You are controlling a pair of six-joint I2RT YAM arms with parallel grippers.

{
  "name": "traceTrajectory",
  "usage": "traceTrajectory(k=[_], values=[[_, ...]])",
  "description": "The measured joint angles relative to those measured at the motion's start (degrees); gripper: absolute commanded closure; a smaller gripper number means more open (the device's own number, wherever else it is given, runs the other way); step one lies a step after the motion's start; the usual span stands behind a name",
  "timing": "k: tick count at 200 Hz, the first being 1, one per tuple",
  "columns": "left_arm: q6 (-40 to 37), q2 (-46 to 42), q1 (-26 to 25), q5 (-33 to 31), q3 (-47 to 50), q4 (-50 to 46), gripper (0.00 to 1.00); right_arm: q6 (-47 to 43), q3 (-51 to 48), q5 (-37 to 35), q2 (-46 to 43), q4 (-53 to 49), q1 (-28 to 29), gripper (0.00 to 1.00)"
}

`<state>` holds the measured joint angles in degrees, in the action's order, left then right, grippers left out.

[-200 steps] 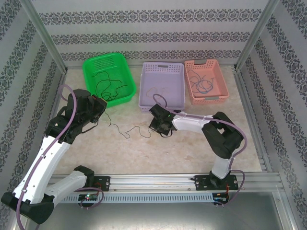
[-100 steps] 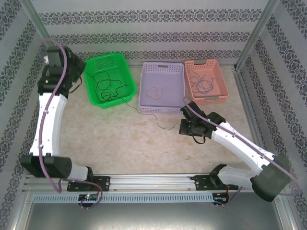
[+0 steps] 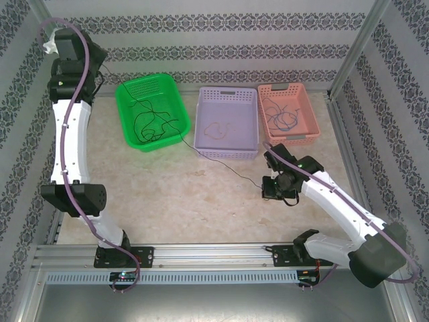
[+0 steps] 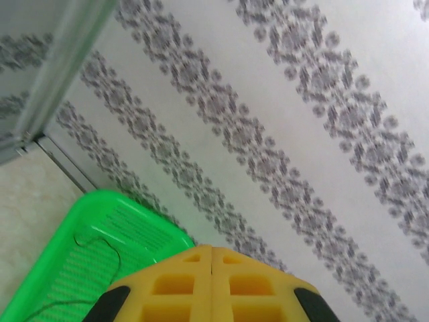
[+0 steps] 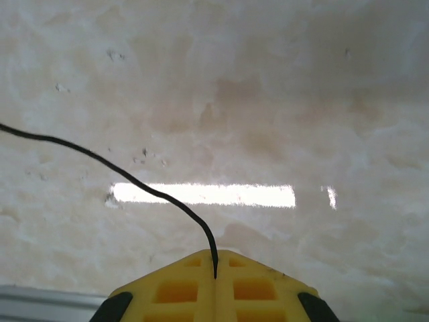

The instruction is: Untangle the cables

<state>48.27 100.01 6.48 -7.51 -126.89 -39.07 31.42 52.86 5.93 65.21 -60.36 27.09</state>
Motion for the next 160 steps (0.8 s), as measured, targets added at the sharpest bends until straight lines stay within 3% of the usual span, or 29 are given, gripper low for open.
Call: traceTrajectory(k=[38,76,135,160], values=[[0.8,1.9,1.5,-6.5,-4.2,-3.4,1.00,-2.7,0.4,3.7,0.3,-2.1,-3.0,1.00],[0.1,3.6,1.6,-7.4,-6.4,-4.0,1.00,-1.5,-2.6,3.6,-2.8,-2.0,-3.5,1.00],[-0.7,14.9,1.5,-1.3,-14.7,-3.5,1.00,4.8,-5.0,-0.7,-3.9,0.5,-4.8,1.00],[-0.4,18.9,1.6,1.5,-14.8,-1.9,1.00,3.2,-2.9,-4.3,-2.2,0.0,-1.7,1.00]])
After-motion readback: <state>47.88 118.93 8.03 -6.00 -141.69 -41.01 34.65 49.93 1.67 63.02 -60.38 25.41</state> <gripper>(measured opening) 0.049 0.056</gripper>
